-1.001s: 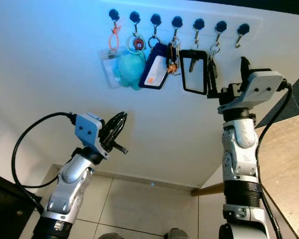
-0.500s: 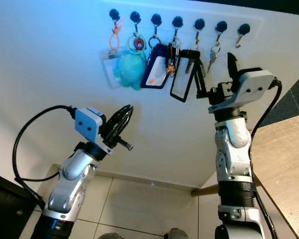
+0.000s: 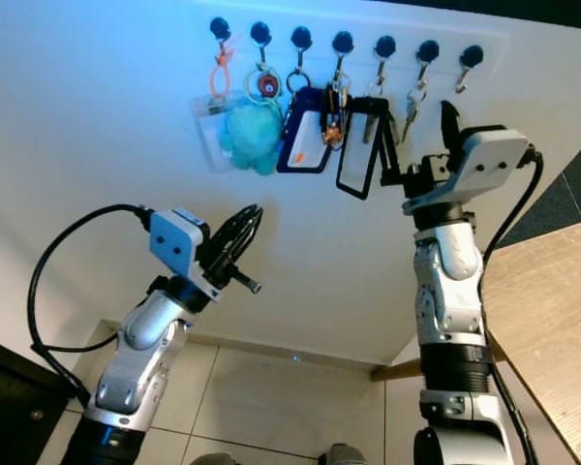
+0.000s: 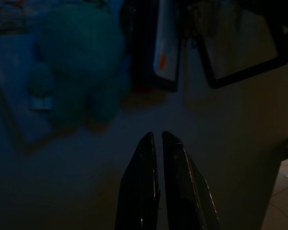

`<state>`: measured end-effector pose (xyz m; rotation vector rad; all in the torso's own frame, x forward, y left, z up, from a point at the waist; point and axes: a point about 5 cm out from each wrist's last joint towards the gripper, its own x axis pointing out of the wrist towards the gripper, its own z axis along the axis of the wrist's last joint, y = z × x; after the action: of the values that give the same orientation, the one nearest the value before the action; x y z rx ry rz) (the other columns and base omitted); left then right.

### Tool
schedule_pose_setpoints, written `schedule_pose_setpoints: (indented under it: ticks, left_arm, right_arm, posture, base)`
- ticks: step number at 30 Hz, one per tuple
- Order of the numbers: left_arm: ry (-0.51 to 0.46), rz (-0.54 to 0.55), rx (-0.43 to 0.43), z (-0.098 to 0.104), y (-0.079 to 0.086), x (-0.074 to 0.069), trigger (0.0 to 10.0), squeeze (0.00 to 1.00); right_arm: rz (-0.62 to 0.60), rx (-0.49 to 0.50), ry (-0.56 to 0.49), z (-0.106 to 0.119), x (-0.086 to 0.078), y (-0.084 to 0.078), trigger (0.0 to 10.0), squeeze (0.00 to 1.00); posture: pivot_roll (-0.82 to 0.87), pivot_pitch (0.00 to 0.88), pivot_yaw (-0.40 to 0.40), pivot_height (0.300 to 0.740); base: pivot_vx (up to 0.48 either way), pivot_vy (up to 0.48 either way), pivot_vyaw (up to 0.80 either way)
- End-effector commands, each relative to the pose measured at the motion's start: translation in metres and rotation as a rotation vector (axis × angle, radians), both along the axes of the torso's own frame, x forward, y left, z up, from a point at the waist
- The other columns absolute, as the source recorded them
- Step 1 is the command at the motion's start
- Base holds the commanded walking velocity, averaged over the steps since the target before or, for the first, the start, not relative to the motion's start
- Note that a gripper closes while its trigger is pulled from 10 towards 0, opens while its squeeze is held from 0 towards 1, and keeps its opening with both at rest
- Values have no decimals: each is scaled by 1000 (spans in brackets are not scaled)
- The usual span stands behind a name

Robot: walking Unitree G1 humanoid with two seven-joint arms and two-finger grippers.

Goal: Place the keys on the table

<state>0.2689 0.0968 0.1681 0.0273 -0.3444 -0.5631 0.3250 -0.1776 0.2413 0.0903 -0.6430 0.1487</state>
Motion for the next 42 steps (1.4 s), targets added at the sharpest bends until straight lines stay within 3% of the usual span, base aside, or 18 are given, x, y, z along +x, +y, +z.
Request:
schedule_pose_setpoints:
  ticks: [1, 2, 7, 8, 9, 14, 15, 16, 17, 22, 25, 27, 28, 29, 30, 31, 42]
  left_arm:
    - [-6, -28, -12, 4, -7, -3, 10000, 0]
    - [-6, -29, -13, 4, -7, -3, 10000, 0]
    - [-6, -29, -12, 4, -8, -3, 10000, 0]
    - [-7, -28, -12, 4, -7, -3, 10000, 0]
    - [-9, -27, -12, 5, -7, -3, 10000, 0]
    - [-11, -27, -13, 6, -7, -3, 10000, 0]
    - [-11, -28, -14, 6, -7, -3, 10000, 0]
    - [-11, -28, -14, 6, -7, -3, 10000, 0]
    - [-11, -29, -14, 6, -7, -3, 10000, 0]
    - [-11, -31, -13, 6, -8, -3, 10000, 0]
    - [-11, -31, -12, 7, -8, -3, 10000, 0]
    - [-11, -30, -12, 7, -8, -4, 10000, 0]
    - [-11, -30, -12, 7, -8, -4, 10000, 0]
    - [-11, -29, -12, 7, -8, -4, 10000, 0]
    - [-11, -28, -12, 7, -8, -4, 10000, 0]
    - [-12, -28, -12, 7, -8, -4, 10000, 0]
    - [-17, -31, -14, 8, -9, -4, 10000, 0]
  right_arm:
    - [-2, 24, 46, -3, 7, -1, 8588, 0]
    - [-1, 25, 49, -3, 8, -1, 7412, 0]
    - [2, 26, 56, -4, 9, 0, 6667, 0]
    - [3, 27, 56, -4, 9, 1, 4667, 0]
    - [7, 28, 57, -4, 9, 1, 1529, 0]
    - [8, 28, 58, -5, 9, 2, 980, 0]
    - [7, 26, 58, -5, 9, 3, 3216, 0]
    - [7, 26, 58, -5, 9, 3, 3216, 0]
    - [2, 21, 59, -5, 8, 3, 7020, 0]
    - [-13, 18, 59, -6, 8, 3, 7451, 0]
    - [-28, 20, 59, -6, 8, 2, 7294, 0]
    - [-32, 23, 59, -6, 8, 2, 6392, 0]
    - [-32, 23, 59, -6, 8, 2, 6392, 0]
    - [-34, 28, 55, -6, 8, 1, 2980, 0]
    - [-36, 32, 52, -6, 7, 2, 1137, 0]
    - [-36, 35, 49, -5, 7, 2, 0, 0]
    - [-47, 34, 15, -2, 2, 3, 0, 0]
  posture:
    - [66, 108, -51, 740]
    - [66, 110, -52, 740]
    - [66, 110, -52, 740]
    - [66, 111, -52, 740]
    - [65, 111, -52, 740]
    - [65, 111, -52, 740]
    - [65, 111, -51, 740]
    - [65, 111, -51, 740]
    - [65, 112, -50, 740]
    - [65, 113, -49, 740]
    - [65, 114, -50, 740]
    - [66, 114, -50, 740]
    - [66, 114, -50, 740]
    - [66, 114, -50, 740]
    - [66, 114, -50, 740]
    - [65, 114, -50, 740]
    - [61, 117, -50, 740]
  base:
    - [0, 0, 0]
    - [0, 0, 0]
    - [0, 0, 0]
    - [0, 0, 0]
    - [0, 0, 0]
    - [0, 0, 0]
    - [0, 0, 0]
    - [0, 0, 0]
    - [0, 0, 0]
    - [0, 0, 0]
    - [0, 0, 0]
    - [0, 0, 0]
    - [0, 0, 0]
    - [0, 0, 0]
    - [0, 0, 0]
    - [0, 0, 0]
    - [0, 0, 0]
